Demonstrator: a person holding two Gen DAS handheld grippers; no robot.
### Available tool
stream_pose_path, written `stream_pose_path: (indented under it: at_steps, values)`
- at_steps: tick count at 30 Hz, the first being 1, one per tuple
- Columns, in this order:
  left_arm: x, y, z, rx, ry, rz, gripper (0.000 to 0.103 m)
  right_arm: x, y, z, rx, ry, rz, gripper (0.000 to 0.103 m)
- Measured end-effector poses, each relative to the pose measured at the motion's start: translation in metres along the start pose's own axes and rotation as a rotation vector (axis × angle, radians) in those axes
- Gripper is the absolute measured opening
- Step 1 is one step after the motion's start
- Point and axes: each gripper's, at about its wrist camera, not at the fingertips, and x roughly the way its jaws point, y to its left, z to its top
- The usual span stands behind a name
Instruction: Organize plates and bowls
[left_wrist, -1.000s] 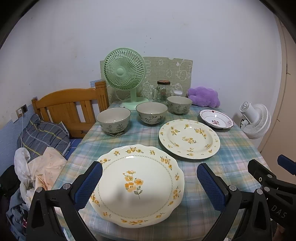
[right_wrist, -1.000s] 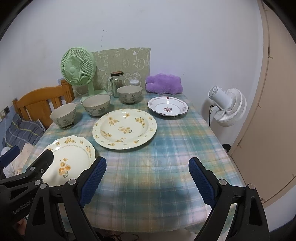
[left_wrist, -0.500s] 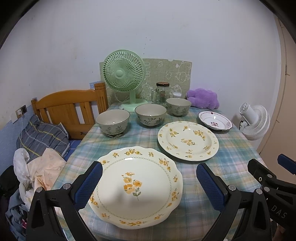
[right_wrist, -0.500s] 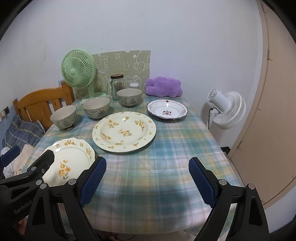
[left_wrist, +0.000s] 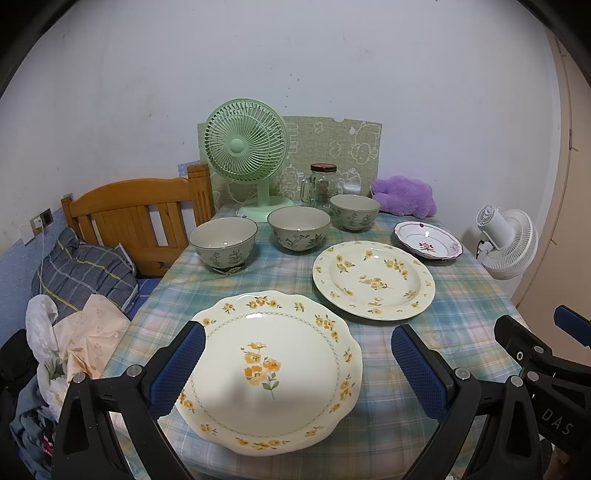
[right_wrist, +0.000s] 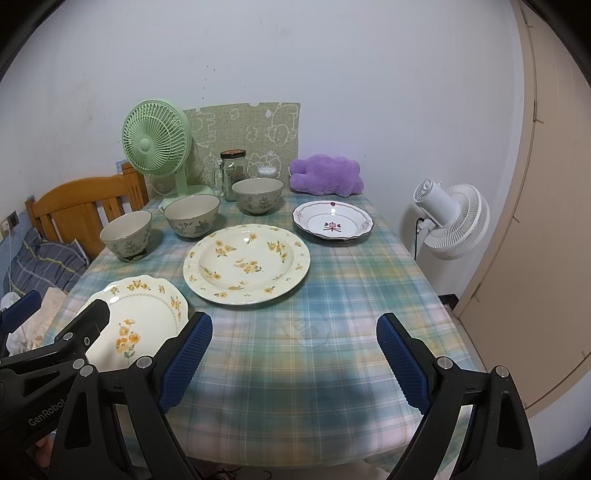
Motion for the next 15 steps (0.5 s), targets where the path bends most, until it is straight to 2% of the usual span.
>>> stream_pose_path:
  at_steps: [15]
  values:
    - [0.0000,-0.0034,0.0004,0.002,-0.001,-0.001,0.099,-0.0011,-0.0007,-0.0011,0.000,-0.001,0.000,0.092]
